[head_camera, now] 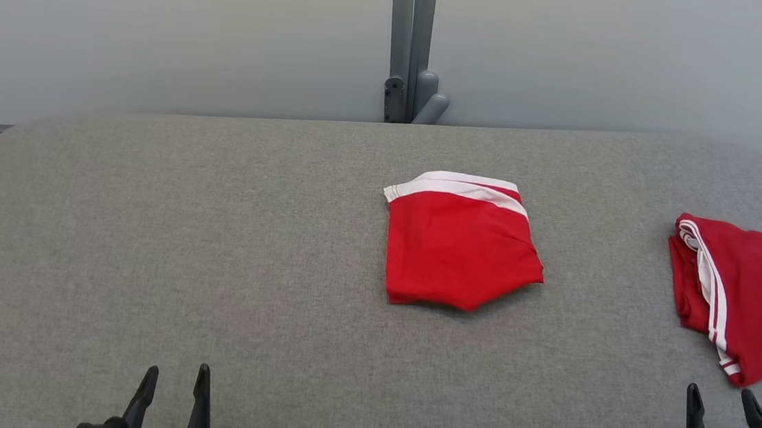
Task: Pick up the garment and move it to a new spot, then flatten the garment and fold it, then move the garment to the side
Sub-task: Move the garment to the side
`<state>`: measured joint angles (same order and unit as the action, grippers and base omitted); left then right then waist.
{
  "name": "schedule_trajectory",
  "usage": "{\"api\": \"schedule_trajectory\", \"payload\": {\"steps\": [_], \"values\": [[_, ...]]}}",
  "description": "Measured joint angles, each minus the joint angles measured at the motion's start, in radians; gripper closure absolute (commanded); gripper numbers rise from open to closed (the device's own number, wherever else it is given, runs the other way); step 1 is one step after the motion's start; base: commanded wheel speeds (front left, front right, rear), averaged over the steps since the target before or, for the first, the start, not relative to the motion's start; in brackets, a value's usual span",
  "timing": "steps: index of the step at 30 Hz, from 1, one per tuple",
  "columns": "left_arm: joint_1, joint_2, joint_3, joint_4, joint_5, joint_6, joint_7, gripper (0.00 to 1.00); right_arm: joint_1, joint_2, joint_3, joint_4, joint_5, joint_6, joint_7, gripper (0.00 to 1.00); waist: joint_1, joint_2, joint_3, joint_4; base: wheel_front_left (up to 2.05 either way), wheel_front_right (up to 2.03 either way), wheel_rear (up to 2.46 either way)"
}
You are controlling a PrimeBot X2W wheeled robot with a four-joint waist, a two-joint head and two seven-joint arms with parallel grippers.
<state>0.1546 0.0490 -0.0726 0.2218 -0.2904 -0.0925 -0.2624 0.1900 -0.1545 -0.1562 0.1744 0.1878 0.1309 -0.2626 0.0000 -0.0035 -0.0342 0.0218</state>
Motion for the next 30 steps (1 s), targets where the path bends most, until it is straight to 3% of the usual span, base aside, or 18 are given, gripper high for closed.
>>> {"api": "schedule_trajectory", "payload": {"steps": [4,8,15,20,30], "values": [[0.001,0.000,0.000,-0.016,-0.008,0.006,0.000,0.00,-0.038,0.011,0.040,0.029,0.052,0.000,0.000,0.00,0.0000,0.0000,0.011,0.000,0.00,0.00,0.00],[0.001,0.000,-0.008,-0.030,-0.017,0.018,0.000,0.00,-0.200,-0.009,0.139,0.137,0.155,0.001,0.009,0.00,0.0000,0.0000,0.035,-0.010,0.00,0.00,0.00],[-0.065,0.000,-0.059,-0.057,-0.025,0.032,0.000,0.00,-0.594,-0.033,0.181,0.305,0.397,0.000,0.346,0.00,0.0000,0.0000,0.108,-0.002,0.00,0.00,0.00],[-0.120,0.000,-0.107,-0.056,-0.036,0.046,0.000,0.00,-0.784,-0.050,0.185,0.468,0.415,0.000,0.535,0.00,0.0000,0.0000,0.168,0.036,0.00,0.00,0.00],[-0.169,0.000,-0.157,-0.068,-0.077,0.078,0.000,0.00,-0.980,-0.024,0.128,0.779,0.384,0.000,0.587,0.00,0.0000,0.0000,0.266,0.146,0.00,0.00,0.00]]}}
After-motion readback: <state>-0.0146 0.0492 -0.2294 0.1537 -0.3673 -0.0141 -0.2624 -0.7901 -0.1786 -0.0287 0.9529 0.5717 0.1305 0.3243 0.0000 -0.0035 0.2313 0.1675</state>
